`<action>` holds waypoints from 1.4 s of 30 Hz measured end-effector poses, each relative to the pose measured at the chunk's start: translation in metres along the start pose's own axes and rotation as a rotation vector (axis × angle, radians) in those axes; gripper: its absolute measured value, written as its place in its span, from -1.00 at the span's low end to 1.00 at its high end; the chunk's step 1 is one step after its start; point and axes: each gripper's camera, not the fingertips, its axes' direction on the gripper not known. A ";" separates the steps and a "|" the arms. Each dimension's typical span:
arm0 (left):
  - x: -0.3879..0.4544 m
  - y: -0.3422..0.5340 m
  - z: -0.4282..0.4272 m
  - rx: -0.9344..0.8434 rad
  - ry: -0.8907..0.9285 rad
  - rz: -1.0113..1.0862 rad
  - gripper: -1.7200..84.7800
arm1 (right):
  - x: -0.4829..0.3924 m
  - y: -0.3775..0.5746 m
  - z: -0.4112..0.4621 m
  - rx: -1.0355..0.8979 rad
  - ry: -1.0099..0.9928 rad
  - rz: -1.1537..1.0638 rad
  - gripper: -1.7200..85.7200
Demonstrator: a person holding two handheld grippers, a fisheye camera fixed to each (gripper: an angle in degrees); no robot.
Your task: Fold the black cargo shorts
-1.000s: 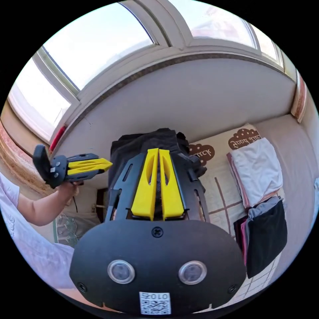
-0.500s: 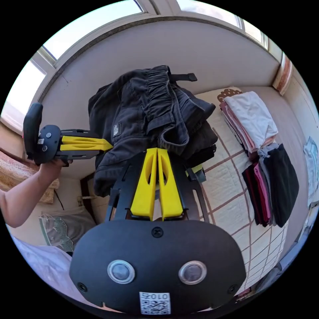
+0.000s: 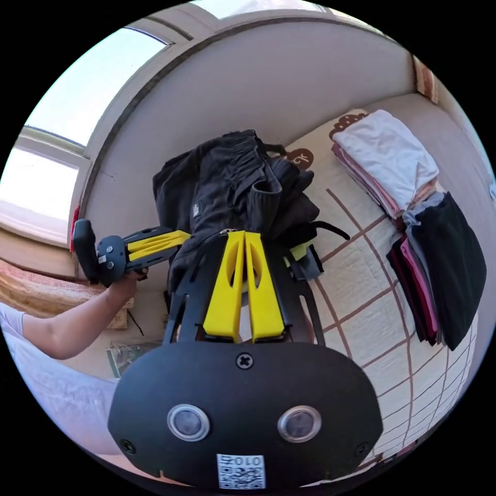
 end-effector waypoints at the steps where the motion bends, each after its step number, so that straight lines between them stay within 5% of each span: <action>1: -0.002 0.002 0.001 0.003 0.001 0.001 -0.96 | -0.016 0.002 -0.021 0.057 0.010 -0.049 -0.94; 12: 0.011 0.013 0.007 0.020 0.041 -0.006 -0.97 | -0.113 0.101 -0.205 0.274 0.146 -0.134 -0.94; 23: 0.069 0.014 -0.070 0.207 0.072 -0.043 -0.96 | -0.192 0.247 -0.340 0.353 0.219 0.081 -0.93; 30: 0.195 -0.019 -0.129 0.276 0.131 0.044 -0.96 | -0.240 0.290 -0.436 0.414 0.254 0.056 -0.92; 38: 0.382 -0.030 -0.176 0.537 0.512 0.219 -0.97 | -0.249 0.431 -0.575 0.524 0.357 0.092 -0.91; 42: 0.516 -0.028 -0.187 0.614 0.405 0.250 -0.96 | -0.234 0.528 -0.635 0.579 0.508 0.175 -0.89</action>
